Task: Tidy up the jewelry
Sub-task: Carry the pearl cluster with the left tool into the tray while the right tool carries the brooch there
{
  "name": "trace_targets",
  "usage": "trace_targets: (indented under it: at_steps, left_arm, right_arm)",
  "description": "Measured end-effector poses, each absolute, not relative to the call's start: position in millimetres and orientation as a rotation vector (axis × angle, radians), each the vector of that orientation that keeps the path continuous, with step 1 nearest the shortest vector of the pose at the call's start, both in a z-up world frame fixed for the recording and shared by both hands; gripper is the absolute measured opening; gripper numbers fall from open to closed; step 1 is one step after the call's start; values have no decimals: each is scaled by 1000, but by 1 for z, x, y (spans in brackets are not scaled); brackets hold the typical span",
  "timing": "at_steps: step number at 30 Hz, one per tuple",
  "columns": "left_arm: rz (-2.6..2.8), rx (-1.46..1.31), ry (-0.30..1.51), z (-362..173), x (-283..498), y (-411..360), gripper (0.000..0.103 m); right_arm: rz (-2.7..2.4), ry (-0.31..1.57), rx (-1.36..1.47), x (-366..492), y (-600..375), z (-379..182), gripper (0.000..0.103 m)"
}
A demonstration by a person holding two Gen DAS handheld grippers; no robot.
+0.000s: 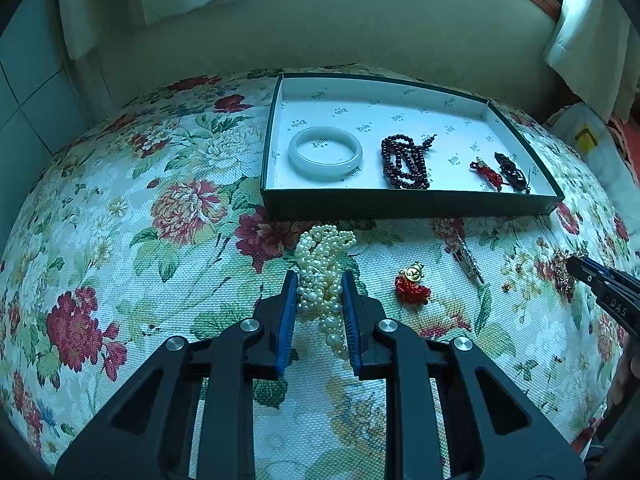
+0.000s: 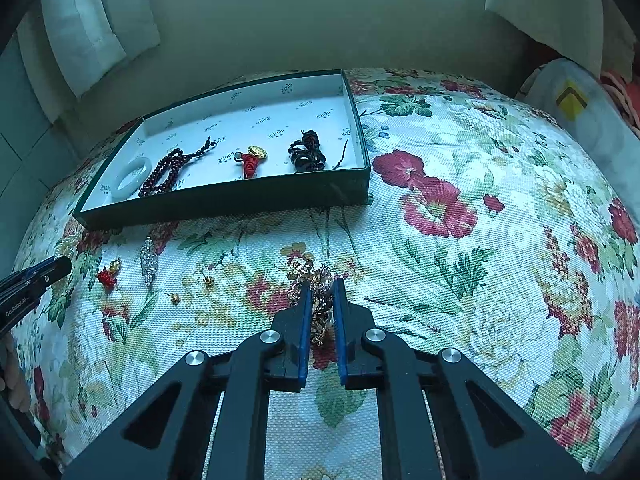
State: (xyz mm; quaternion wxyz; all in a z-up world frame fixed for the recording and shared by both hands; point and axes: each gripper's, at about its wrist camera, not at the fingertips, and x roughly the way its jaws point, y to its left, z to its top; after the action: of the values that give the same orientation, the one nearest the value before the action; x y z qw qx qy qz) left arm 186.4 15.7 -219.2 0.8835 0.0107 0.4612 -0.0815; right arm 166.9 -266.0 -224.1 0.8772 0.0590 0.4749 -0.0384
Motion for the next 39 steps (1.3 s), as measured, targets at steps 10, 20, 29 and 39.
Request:
trace_targets:
  at_steps: [10, 20, 29, 39]
  left_arm:
    - [-174, 19, 943, -211, 187, 14, 21]
    - [-205, 17, 883, -183, 201, 5, 21]
    - [-237, 29, 789, -147, 230, -15, 21]
    - [-247, 45, 761, -142, 290, -39, 22]
  right_arm:
    - [-67, 957, 104, 164, -262, -212, 10]
    - [-35, 878, 73, 175, -257, -178, 10]
    - [-1, 774, 32, 208, -250, -140, 10]
    - [10, 739, 15, 268, -246, -142, 10]
